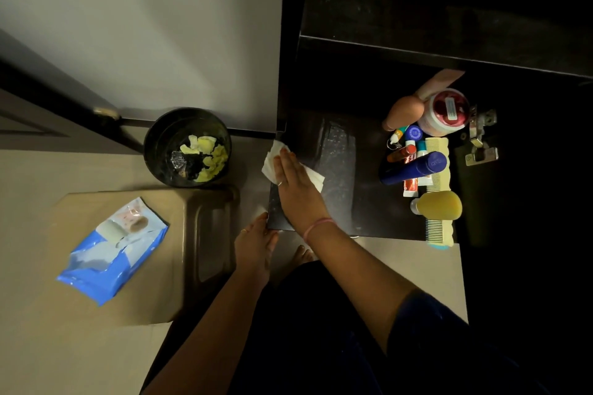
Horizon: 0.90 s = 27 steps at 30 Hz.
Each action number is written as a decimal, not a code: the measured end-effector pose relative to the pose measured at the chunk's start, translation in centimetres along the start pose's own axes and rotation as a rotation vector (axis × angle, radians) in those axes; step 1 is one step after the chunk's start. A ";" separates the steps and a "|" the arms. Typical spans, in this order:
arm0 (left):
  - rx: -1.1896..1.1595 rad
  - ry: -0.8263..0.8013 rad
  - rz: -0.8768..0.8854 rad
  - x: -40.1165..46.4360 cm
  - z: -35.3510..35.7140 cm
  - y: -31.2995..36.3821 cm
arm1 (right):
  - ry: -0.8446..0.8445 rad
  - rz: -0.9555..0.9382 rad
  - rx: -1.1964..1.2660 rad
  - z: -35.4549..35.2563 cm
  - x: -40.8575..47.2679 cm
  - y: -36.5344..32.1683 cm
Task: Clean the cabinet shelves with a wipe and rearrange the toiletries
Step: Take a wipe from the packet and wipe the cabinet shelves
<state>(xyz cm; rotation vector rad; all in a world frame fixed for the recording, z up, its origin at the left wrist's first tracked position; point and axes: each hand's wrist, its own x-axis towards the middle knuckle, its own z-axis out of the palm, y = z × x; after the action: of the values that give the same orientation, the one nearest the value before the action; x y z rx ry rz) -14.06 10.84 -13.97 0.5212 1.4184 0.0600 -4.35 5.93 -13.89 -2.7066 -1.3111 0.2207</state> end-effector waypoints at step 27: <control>-0.193 -0.043 -0.135 -0.8 -0.3 0.0 | 0.168 0.554 0.429 -2.9 5.5 9.0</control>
<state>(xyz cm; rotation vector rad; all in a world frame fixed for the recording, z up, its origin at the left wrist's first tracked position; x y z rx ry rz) -14.52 10.68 -13.25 0.2661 1.3856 0.0760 6.46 4.57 -13.05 -2.5657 -0.3862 0.2777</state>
